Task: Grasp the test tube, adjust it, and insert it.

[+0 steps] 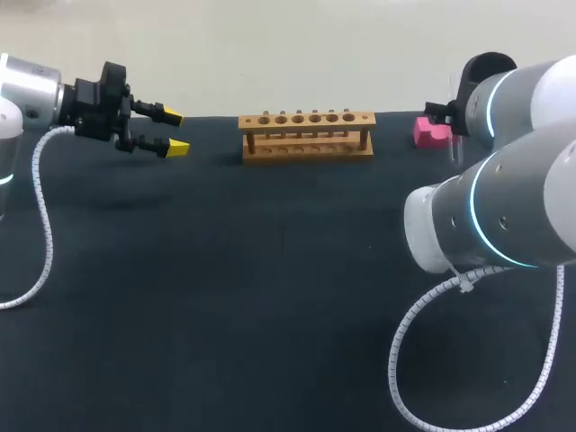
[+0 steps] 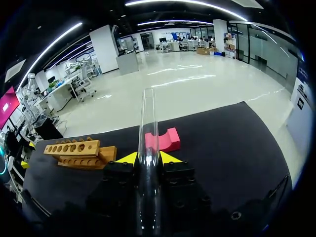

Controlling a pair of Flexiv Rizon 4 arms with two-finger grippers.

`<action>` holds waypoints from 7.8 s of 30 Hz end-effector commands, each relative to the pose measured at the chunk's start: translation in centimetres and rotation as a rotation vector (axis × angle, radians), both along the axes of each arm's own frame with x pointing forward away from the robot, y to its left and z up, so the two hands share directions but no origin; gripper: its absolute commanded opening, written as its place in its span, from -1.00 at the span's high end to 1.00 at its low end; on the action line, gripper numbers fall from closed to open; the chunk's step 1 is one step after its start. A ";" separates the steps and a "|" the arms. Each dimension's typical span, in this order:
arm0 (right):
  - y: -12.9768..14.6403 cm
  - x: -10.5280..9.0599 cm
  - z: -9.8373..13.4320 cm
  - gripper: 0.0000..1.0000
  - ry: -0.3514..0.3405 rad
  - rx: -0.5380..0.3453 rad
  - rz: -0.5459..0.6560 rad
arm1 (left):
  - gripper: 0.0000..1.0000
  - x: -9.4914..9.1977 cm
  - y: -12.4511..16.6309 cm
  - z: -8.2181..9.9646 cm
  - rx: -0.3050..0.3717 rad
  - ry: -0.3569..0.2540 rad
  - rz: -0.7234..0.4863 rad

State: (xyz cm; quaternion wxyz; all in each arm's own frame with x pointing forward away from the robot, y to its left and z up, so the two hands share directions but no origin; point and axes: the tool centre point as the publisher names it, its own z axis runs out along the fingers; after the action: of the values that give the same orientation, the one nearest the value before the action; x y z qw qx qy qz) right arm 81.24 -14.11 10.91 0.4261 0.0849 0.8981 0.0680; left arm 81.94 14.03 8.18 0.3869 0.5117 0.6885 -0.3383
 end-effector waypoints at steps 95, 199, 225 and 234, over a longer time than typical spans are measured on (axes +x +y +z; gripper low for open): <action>19.5 1.9 -5.6 1.00 0.103 0.034 0.223 | -1.00 -0.2 0.0 -0.1 -0.002 -0.006 0.004; 17.0 -1.7 1.0 1.00 -0.189 0.055 -0.041 | -1.00 -0.2 0.0 -0.1 -0.002 -0.006 0.004; 17.0 -1.7 1.0 1.00 -0.189 0.055 -0.041 | -1.00 -0.2 0.0 -0.1 -0.002 -0.006 0.004; 17.0 -1.7 1.0 1.00 -0.189 0.055 -0.041 | -1.00 -0.2 0.0 -0.1 -0.002 -0.006 0.004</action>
State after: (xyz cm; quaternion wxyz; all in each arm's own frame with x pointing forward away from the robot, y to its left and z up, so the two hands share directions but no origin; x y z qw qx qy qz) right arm 79.83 2.96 12.12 0.4482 0.1027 0.8830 0.0948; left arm 81.94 14.03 8.18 0.3868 0.5117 0.6885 -0.3383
